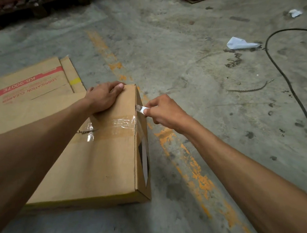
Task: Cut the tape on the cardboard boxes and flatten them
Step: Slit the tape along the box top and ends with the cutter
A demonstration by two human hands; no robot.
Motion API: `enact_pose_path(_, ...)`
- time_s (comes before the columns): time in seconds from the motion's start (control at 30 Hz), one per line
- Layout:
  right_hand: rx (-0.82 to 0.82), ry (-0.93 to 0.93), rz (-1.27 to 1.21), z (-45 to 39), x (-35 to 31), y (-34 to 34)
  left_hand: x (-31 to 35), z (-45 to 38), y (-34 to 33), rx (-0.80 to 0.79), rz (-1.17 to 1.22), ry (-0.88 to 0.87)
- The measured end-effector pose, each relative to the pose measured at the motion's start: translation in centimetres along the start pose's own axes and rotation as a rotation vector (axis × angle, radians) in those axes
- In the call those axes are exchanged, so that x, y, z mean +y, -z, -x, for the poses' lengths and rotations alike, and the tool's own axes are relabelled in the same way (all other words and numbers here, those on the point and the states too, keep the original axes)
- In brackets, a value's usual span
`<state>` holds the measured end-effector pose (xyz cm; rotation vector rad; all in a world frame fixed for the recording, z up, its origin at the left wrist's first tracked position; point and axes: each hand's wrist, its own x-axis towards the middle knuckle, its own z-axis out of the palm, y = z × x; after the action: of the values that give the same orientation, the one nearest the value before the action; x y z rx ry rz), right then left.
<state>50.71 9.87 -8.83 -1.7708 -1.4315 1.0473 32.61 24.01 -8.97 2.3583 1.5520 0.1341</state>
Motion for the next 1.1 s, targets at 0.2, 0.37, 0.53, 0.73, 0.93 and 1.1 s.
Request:
enact_pose_path(0.2,-0.072,-0.120,-0.080,1.2,-1.3,0.4,-0.1,-0.2,-0.2,0.019,-0.046,0.017)
enact_pose_path(0.37,-0.063,-0.066,-0.039,3.2,-0.5,0.7,-0.4,-0.2,-0.4,0.034,-0.040,0.008)
enact_pose_path(0.53,0.067,-0.012,0.042,3.8,-0.6,-0.8,-0.5,-0.2,-0.8,0.067,-0.051,-0.003)
enact_pose_path(0.73,0.128,-0.043,0.093,4.9,-0.8,-2.8,-0.6,-0.4,-1.3,0.108,-0.051,0.025)
enact_pose_path(0.93,0.127,-0.055,0.069,5.5,-1.2,-2.7,-0.4,-0.2,-1.4,0.130,-0.054,0.033)
enact_pose_path(1.1,0.076,-0.078,0.008,5.5,-0.9,-2.2,-0.5,-0.3,-1.6,0.143,-0.060,0.030)
